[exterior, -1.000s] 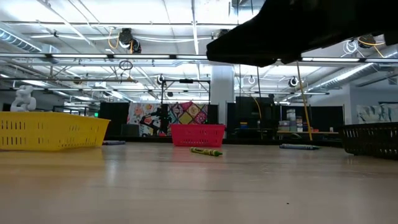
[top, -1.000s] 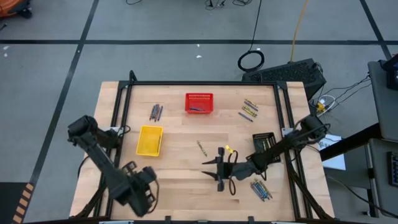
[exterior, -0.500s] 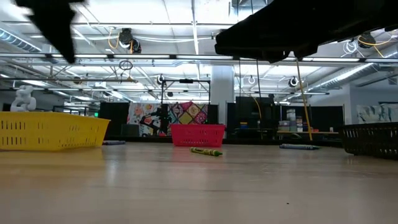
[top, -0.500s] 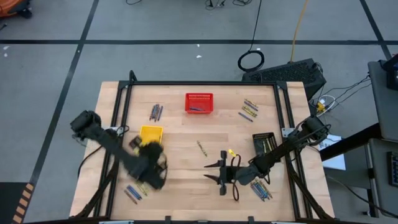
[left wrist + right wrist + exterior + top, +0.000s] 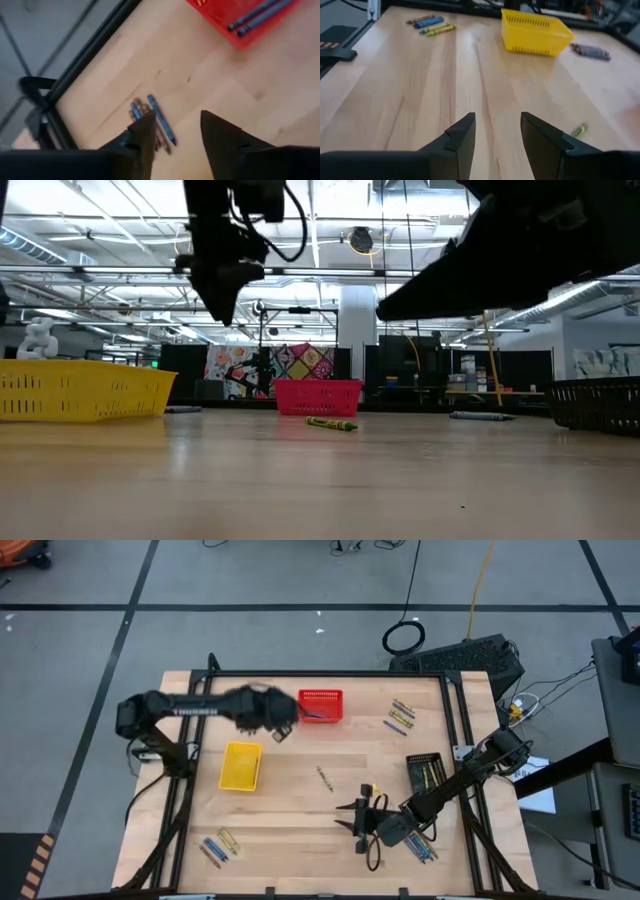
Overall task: Sort crayons
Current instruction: Put the blue crayon into the red basket
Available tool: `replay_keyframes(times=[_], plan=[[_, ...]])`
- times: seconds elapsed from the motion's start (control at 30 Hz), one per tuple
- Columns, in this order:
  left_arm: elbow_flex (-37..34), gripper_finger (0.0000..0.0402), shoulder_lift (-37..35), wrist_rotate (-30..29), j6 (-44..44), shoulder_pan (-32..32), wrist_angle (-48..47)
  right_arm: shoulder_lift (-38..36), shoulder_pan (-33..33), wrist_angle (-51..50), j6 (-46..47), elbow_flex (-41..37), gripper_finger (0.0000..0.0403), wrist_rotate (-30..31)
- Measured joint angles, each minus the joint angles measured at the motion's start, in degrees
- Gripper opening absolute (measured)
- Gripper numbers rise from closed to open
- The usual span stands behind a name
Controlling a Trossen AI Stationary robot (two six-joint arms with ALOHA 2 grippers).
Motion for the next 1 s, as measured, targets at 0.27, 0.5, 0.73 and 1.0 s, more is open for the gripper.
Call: replay_keyframes(times=[0.27,0.5,0.73,1.0], plan=[[-7.7,0.0196,0.5,9.8,6.0,12.8,10.2,0.0,0.7,-4.3,4.8,0.0,0.0141,0.0],[-15.7,0.0194,0.6,13.5,6.5,20.1,18.5,0.0,0.9,-5.2,5.2,0.0,0.0141,0.1],[-17.2,0.0194,2.7,20.2,9.8,24.8,23.5,0.0,0.6,-4.7,4.6,0.0,0.0141,0.3],[-17.2,0.0193,8.3,20.2,11.3,25.2,24.5,0.0,0.6,-3.0,4.2,0.0,0.0141,1.5]])
